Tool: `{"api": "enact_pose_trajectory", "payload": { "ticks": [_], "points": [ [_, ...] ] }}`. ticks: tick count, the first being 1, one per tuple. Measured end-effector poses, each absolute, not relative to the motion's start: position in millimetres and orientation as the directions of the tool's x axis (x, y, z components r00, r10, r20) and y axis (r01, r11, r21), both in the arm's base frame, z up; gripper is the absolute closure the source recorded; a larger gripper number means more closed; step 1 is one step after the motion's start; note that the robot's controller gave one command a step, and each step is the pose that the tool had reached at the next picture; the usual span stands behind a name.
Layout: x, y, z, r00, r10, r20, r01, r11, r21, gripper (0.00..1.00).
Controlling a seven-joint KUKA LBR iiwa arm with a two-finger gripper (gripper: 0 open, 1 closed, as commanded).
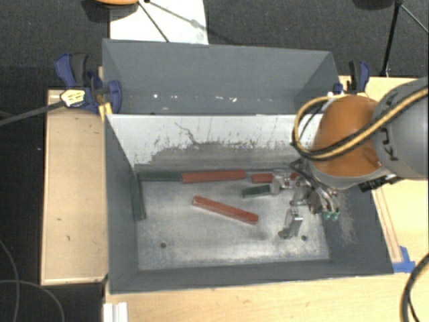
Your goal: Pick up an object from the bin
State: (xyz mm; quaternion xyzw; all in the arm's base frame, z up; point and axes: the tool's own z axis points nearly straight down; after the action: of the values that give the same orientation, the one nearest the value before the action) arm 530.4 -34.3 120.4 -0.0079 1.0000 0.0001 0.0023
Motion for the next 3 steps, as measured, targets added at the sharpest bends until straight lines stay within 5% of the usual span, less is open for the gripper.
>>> {"api": "enact_pose_trajectory", "payload": {
  "ticks": [1,2,3],
  "points": [
    [529.8,-17,97,-0.999,-0.038,-0.004,-0.038,0.999,0.001,0.0],
    [548.8,-8,80,-0.987,-0.163,-0.002,-0.163,0.987,0.0,0.0],
    [544.3,54,71,-0.993,-0.117,-0.002,-0.117,0.993,0.001,1.0]
  ]
}}
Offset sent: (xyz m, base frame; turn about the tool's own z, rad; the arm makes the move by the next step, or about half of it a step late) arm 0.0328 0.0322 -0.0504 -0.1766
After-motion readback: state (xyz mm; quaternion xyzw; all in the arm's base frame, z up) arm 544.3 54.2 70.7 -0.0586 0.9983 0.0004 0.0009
